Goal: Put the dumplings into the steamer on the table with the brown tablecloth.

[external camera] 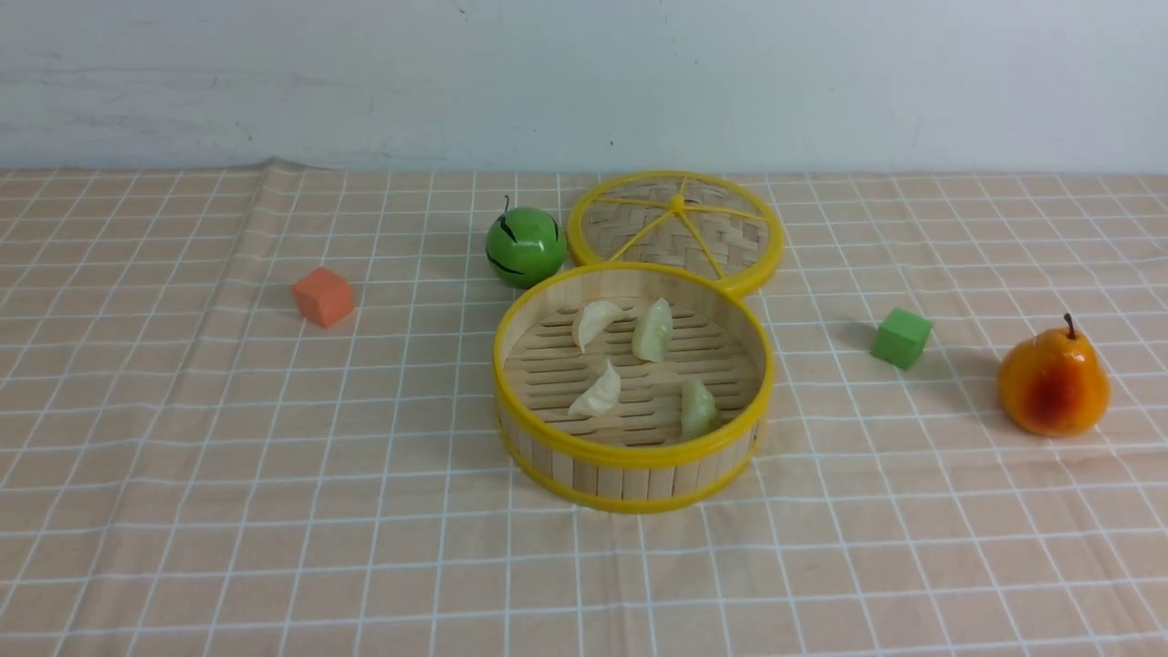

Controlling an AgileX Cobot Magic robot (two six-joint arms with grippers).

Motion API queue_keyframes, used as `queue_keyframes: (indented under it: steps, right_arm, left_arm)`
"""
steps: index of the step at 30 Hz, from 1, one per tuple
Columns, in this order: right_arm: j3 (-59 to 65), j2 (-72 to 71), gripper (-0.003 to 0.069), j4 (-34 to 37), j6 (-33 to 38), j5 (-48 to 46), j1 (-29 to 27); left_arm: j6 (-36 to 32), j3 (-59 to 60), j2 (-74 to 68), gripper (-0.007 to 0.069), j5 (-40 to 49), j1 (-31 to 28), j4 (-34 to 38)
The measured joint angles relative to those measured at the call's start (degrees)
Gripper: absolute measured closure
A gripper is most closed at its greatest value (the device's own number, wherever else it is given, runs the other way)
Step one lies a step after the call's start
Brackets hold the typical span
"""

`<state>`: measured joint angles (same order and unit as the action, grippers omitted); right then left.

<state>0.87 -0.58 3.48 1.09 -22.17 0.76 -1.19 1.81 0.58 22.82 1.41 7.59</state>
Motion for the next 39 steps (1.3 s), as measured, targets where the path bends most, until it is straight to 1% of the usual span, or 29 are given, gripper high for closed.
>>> queue_keyframes:
  steps: [39]
  right_arm:
    - [0.0, 0.0, 0.052, 0.0, 0.0, 0.0, 0.0]
  left_arm:
    - [-0.47, 0.0, 0.0, 0.0636, 0.0, 0.0, -0.04]
